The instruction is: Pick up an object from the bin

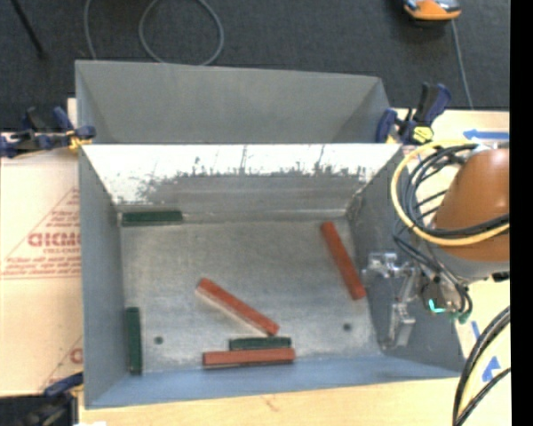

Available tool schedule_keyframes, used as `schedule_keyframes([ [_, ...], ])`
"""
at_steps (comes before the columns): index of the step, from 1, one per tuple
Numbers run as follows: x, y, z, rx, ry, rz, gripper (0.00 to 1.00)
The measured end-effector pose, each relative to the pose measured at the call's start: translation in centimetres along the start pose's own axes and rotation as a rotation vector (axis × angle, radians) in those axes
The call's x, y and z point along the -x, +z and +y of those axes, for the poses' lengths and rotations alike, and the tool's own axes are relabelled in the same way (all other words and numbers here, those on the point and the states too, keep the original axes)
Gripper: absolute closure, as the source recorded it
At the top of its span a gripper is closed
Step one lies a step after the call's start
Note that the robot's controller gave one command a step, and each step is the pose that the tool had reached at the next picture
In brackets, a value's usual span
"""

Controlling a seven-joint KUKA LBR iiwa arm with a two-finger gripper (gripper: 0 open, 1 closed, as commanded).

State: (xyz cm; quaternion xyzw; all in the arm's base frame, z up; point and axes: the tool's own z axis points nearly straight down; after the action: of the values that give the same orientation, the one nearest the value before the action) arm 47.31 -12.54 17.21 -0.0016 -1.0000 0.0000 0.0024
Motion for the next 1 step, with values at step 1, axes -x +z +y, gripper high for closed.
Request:
schedule_keyframes([
  [1,7.26,10.39,-2.55,0.0,0.115,-0.013,0.0],
])
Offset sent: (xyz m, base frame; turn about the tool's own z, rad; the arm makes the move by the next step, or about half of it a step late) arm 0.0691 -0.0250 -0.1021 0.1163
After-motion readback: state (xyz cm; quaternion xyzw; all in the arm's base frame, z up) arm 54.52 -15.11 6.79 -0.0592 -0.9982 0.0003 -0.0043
